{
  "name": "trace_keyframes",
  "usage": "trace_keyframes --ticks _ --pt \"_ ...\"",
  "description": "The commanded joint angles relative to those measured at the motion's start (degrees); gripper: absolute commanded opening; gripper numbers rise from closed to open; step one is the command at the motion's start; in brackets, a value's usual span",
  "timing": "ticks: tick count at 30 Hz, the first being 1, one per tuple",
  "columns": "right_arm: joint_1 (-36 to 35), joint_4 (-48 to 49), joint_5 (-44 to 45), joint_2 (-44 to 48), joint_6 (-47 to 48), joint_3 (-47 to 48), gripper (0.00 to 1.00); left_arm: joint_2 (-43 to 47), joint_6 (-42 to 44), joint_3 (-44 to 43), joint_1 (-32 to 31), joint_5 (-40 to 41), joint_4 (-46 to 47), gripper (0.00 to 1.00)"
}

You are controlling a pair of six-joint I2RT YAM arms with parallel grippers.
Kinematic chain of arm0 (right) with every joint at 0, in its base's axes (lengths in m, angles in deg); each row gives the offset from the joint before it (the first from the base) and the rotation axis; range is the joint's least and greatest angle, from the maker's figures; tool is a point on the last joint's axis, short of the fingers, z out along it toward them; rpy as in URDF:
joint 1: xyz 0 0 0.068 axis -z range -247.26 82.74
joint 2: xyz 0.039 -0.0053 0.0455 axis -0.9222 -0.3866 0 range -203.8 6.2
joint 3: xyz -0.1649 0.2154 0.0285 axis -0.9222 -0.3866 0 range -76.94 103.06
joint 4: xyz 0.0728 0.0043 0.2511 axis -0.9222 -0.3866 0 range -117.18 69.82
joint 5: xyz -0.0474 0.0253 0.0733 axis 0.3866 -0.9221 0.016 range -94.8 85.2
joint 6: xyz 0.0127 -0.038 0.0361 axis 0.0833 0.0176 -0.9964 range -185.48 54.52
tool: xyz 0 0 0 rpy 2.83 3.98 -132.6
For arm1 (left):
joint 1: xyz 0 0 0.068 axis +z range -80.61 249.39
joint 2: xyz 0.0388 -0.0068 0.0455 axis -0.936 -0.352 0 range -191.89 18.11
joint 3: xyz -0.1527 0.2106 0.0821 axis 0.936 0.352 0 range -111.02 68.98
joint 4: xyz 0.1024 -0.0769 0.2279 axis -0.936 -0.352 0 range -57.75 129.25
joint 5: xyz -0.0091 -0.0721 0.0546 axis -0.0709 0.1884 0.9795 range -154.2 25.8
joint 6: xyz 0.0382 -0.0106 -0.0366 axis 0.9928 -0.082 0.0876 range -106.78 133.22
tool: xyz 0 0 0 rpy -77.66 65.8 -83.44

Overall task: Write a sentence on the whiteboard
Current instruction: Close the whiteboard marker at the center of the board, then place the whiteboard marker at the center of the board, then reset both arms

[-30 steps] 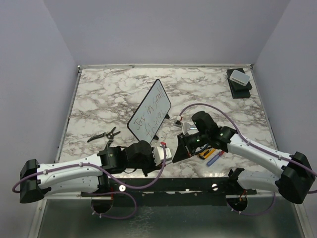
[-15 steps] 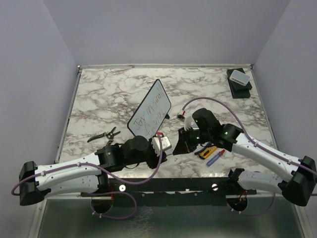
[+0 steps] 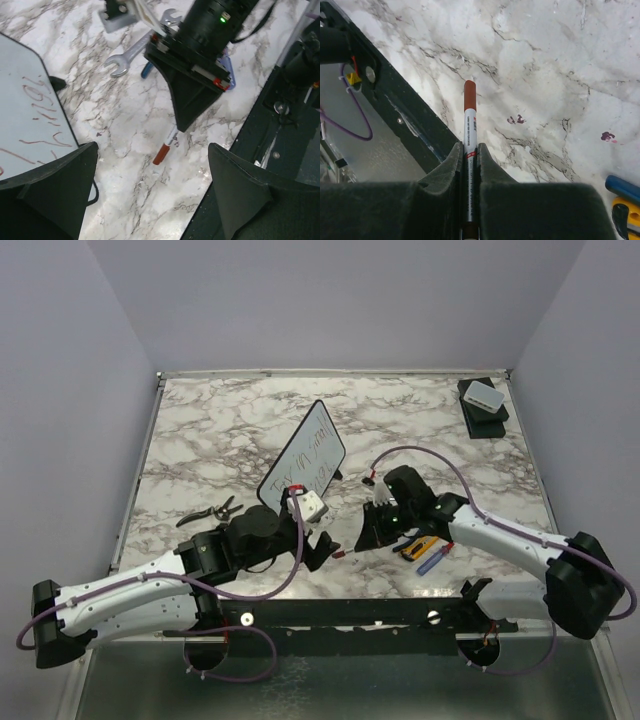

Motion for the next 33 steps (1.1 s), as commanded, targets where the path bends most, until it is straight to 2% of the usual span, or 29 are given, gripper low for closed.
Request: trace_keyframes --ticks 1,8,11,12,14,17,20,25,29,33 --pt "-0.1 6.9 -2.1 -4.0 1.2 -1.5 0.13 -0.1 -3.2 -1.5 5.6 0.2 2.2 0.92" --pt "1.0 6.8 4.4 -9.7 1.0 0.0 0.59 -4.0 -7.3 -5.7 14.4 -6.6 5.2 0.95" --pt "2.0 6.2 8.5 -9.3 1.0 1.4 0.71 -7.1 -7.5 -10.6 16.3 -7.2 5.1 0.97" --pt "2.7 5.8 10.0 -8.9 1.0 1.9 0.77 -8.2 -7.4 -12.7 17.2 -7.2 4.8 0.98" --pt "4.5 5.0 13.2 -8.1 1.0 3.4 0.82 -11.1 -7.4 -16.7 19.4 -7.2 4.0 0.99" --pt "8.6 4.1 17.5 -6.5 1.2 5.6 0.86 -15.9 -7.8 -22.2 24.8 -7.2 2.1 0.99" --pt "14.0 2.9 21.4 -4.1 1.5 7.6 0.87 -19.6 -9.7 -26.1 33.1 -9.4 1.9 0.99" --pt "22.1 2.6 29.9 3.2 2.5 9.4 0.88 -20.4 -12.0 -30.2 46.7 -8.1 1.1 0.99" --pt "22.9 3.9 40.3 9.6 6.3 9.9 0.89 -17.6 -11.0 -29.7 51.9 4.7 -1.4 0.99" --pt "22.9 11.2 44.8 18.0 10.9 5.6 0.9 -12.0 -7.0 -23.8 52.3 21.4 -1.6 0.99"
